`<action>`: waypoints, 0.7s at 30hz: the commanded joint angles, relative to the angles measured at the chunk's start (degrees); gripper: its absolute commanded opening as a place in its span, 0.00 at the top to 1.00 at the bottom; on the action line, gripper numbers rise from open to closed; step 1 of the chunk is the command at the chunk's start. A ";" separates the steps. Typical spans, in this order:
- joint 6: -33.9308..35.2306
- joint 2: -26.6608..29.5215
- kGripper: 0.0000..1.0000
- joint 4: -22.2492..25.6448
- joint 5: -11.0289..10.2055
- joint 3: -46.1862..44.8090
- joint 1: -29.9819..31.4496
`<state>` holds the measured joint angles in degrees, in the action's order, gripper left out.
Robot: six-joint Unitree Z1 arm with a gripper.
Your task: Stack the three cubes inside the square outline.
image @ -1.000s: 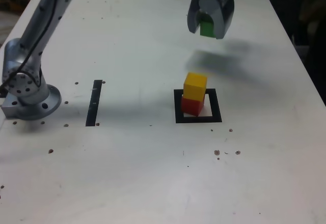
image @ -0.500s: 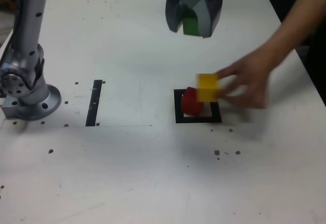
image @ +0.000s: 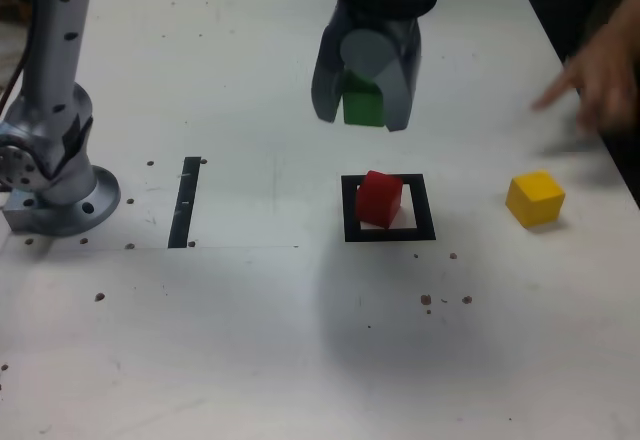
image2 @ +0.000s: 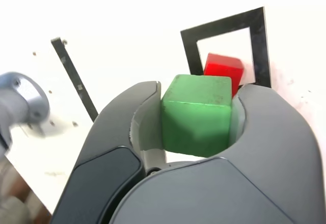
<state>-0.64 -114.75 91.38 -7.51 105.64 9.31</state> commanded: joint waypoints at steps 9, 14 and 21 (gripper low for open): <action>6.95 -2.96 0.93 -0.75 2.11 -0.76 2.20; 7.39 -4.00 0.93 -1.42 3.35 -0.61 2.43; 7.45 -4.27 0.91 -1.66 3.84 -0.61 2.45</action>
<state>6.70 -118.75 89.50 -3.72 104.93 11.67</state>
